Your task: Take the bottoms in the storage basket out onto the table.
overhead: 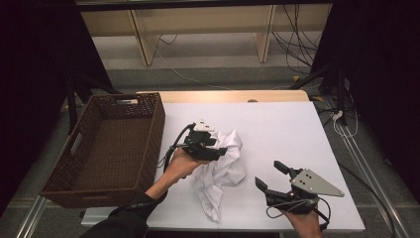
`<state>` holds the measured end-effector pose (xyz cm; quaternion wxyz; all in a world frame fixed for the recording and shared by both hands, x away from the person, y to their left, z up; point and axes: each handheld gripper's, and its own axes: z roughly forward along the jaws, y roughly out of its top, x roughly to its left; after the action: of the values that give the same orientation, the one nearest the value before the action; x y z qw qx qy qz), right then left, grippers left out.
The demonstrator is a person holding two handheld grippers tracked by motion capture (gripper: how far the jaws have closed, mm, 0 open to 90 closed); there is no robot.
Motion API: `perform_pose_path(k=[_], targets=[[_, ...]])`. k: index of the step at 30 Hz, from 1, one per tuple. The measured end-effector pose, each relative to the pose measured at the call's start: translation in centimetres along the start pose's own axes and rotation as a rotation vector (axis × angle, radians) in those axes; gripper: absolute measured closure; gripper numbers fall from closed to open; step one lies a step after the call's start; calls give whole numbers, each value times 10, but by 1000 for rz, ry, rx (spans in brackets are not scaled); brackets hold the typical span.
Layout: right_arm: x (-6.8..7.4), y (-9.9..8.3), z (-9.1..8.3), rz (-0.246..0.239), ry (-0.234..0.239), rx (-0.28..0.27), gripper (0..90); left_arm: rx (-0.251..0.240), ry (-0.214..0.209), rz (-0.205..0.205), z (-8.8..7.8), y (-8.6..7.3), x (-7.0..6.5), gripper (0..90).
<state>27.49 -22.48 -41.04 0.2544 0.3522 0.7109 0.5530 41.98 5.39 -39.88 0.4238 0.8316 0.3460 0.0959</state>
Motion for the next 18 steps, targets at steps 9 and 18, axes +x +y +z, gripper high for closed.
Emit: perform_pose_path(k=[9,18], targets=[[0,0,0,-7,0,7,234,-21,9,-22,-12,7,1,270],[0,0,0,-10,0,8,234,-48,27,-33,-28,13,4,180]])
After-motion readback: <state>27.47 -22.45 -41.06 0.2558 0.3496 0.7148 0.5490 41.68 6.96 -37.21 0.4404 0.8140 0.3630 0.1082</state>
